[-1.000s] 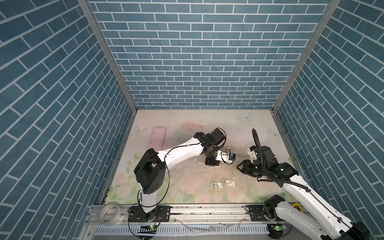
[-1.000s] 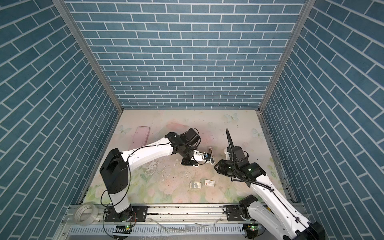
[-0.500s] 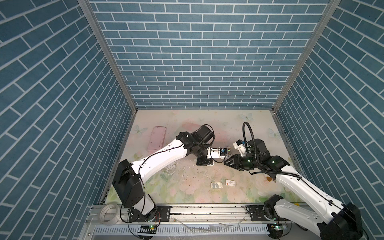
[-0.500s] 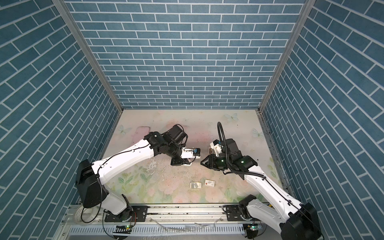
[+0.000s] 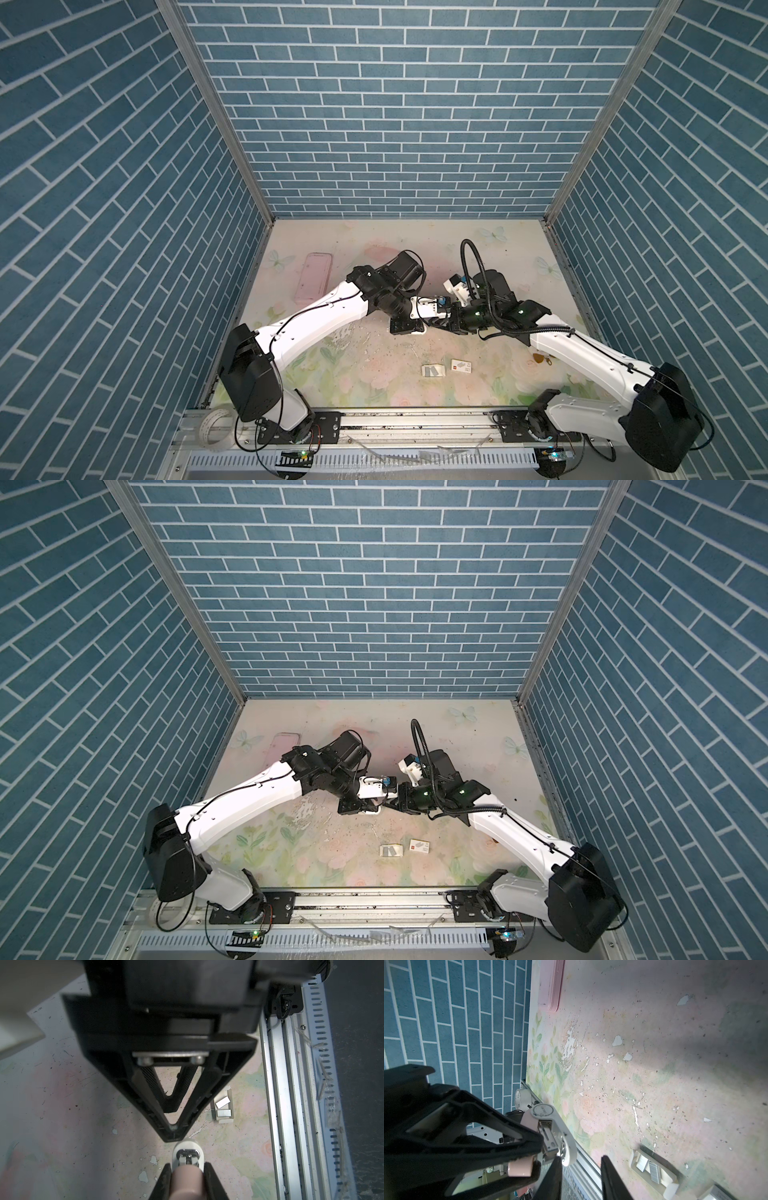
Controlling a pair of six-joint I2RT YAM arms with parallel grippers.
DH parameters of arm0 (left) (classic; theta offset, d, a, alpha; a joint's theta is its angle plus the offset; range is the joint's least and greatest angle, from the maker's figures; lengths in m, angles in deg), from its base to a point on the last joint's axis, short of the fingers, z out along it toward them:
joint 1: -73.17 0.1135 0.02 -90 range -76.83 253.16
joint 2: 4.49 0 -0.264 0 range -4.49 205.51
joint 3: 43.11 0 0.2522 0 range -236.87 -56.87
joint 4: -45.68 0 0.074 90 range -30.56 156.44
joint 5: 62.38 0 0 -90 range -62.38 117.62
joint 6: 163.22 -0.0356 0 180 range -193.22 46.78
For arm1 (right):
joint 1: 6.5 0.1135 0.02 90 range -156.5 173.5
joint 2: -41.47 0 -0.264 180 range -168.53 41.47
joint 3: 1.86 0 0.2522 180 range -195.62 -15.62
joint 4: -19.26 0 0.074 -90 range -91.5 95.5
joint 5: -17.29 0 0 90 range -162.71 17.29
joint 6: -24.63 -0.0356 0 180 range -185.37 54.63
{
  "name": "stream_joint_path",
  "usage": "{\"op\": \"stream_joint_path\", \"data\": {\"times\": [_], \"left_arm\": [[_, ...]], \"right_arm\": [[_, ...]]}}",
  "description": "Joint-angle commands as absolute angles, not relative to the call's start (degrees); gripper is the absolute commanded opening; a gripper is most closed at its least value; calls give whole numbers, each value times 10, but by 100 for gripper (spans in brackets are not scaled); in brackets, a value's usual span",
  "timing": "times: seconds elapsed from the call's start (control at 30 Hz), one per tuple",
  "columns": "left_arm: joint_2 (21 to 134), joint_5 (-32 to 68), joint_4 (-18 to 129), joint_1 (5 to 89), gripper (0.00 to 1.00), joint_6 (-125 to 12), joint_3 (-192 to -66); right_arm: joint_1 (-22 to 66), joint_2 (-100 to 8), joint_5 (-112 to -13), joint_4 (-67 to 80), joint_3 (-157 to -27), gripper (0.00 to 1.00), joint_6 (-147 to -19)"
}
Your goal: Load the staples into the stapler
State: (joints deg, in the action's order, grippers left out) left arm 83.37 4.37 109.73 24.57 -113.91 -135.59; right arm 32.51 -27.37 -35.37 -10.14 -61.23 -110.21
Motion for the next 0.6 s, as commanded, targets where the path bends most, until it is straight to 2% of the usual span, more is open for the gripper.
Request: {"op": "stream_joint_path", "data": {"times": [0.0,0.57], "left_arm": [[821,30,1094,250,0,-1133,-1353],[833,16,1081,253,0,-1112,-1390]], "right_arm": [[333,-278,-345,-87,-624,30,-1114],[354,-301,-356,-80,-617,24,-1119]]}}
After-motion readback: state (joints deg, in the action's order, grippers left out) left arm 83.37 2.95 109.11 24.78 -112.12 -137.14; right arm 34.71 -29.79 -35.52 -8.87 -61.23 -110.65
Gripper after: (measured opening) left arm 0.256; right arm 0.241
